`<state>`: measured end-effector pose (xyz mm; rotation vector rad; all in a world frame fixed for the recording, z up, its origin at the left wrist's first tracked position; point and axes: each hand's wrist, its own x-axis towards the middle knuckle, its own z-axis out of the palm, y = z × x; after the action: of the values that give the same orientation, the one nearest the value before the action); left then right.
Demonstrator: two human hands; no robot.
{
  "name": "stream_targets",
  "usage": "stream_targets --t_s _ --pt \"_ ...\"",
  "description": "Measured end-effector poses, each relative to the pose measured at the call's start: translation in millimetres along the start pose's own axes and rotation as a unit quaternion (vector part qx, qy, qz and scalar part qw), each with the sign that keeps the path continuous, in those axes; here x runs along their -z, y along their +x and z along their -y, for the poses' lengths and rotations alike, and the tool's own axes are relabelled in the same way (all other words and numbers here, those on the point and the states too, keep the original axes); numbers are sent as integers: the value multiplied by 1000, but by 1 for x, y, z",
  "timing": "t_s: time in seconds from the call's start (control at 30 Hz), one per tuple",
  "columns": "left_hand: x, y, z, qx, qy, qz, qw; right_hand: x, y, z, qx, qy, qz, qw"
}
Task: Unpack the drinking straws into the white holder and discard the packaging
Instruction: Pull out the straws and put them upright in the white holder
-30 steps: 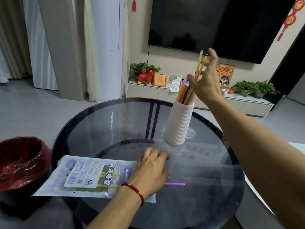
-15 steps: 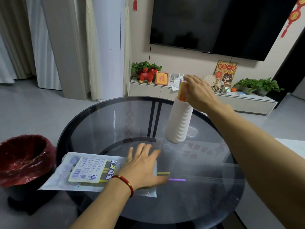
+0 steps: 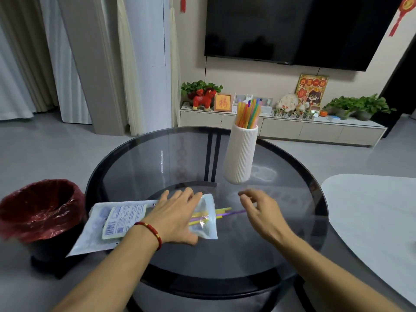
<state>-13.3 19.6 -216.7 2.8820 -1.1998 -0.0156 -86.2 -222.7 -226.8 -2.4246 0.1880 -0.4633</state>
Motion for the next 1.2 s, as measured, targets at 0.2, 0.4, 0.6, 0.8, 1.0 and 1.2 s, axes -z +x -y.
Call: stream_targets --t_s 0.2,0.4,0.6,0.8,1.0,1.2 --pt "22 -1 -20 -52 65 -62 995 -30 -13 8 -212 302 32 929" --pt "64 14 -42 -126 316 -83 936 -42 -27 41 -291 551 168 764" --pt "82 17 -23 -114 374 -76 917 -38 -23 37 -304 582 182 732" --pt "62 9 11 -37 258 -57 964 -14 -17 15 -235 606 93 754" --pt "29 -1 27 55 22 102 993 50 -16 -12 -169 538 10 826" --pt "24 5 0 25 -150 117 982 91 -26 -25 -117 529 -38 840"
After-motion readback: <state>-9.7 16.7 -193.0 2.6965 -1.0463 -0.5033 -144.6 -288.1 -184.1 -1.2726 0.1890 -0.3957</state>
